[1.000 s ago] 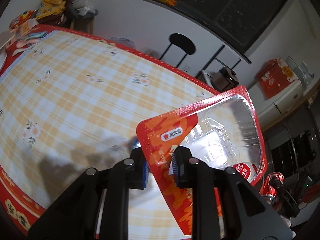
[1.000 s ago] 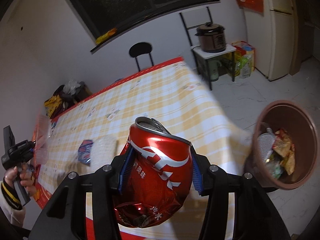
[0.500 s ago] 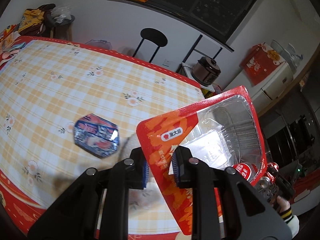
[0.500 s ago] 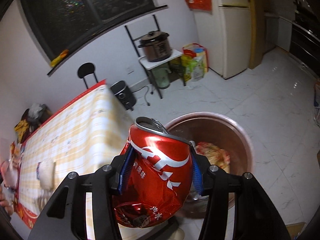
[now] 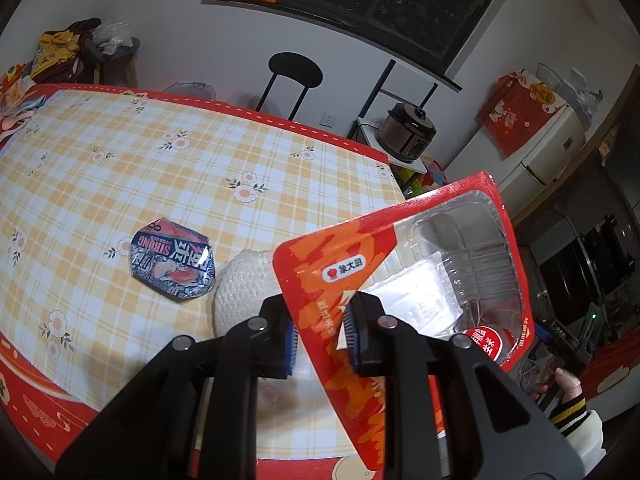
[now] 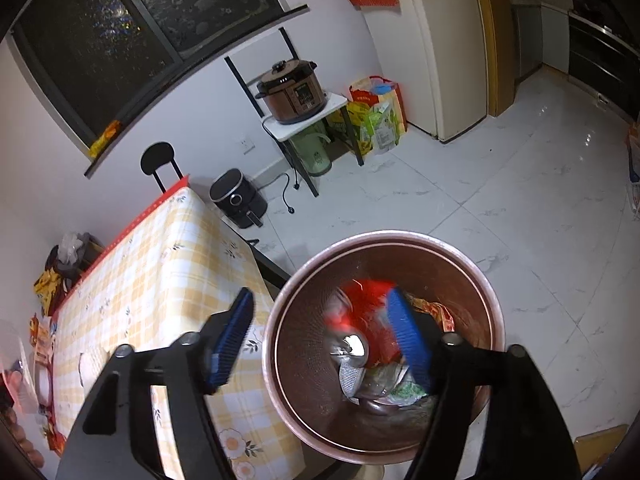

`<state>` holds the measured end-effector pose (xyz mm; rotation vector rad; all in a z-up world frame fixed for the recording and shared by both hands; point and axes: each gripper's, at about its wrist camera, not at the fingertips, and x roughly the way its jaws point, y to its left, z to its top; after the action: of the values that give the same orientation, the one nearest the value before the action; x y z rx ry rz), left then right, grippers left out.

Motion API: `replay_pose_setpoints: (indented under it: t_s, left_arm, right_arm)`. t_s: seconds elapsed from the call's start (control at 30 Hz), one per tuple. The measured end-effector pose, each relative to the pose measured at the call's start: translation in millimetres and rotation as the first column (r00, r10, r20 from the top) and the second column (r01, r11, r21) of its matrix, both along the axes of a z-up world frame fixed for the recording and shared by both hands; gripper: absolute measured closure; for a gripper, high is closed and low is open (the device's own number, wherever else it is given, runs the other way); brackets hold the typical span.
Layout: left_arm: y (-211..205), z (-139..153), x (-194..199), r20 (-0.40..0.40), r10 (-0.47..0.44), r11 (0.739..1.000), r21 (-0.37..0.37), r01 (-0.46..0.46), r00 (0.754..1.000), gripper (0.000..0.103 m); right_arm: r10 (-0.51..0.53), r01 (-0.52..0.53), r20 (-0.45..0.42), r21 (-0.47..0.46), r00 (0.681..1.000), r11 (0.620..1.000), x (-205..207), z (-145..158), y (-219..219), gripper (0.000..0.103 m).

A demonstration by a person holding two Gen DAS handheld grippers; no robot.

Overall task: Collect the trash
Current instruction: 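Carry the red can over the brown bucket and open the right tool, then move the red plastic tray over the brown bucket and open the left tool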

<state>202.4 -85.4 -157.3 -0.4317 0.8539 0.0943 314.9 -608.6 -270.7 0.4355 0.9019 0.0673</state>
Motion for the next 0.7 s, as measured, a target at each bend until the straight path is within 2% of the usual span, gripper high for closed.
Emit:
replay_pose_setpoints:
  t_s: [0.07, 0.2, 0.3, 0.43, 0.7]
  left_arm:
    - [-4.9, 2.0, 4.2, 0.003, -0.017, 1.0, 0.005, 0.017, 1.0, 0.081]
    - [-20.2, 5.0, 18.7, 0.01, -0.071, 0.998, 0.004, 0.071, 0.997, 0.081]
    - [-40.9, 6.3, 34.1, 0.014, -0.133, 0.991, 0.002, 0.132, 0.991, 0.081]
    - [-75.5, 3.9, 56.4, 0.016, -0.224, 0.975, -0.001, 0.224, 0.974, 0.08]
    - [-178.5, -15.0, 110.0, -0.011, -0.398, 0.917, 0.0, 0.398, 0.917, 0.08]
  right_arm:
    - [-0.003, 0.003, 0.019, 0.009, 1.0, 1.0, -3.8, 7.5, -0.6, 0.024]
    - [-0.033, 0.033, 0.056, -0.005, 0.998, 0.999, -19.9, 27.7, -3.8, 0.009]
    - [-0.066, 0.069, 0.089, -0.032, 0.994, 0.997, -40.3, 46.8, -6.8, 0.005]
    - [-0.097, 0.107, 0.115, -0.077, 0.989, 0.991, -65.1, 66.8, -12.6, 0.005]
    - [-0.141, 0.158, 0.132, -0.122, 0.981, 0.98, -105.6, 88.4, -32.8, 0.005]
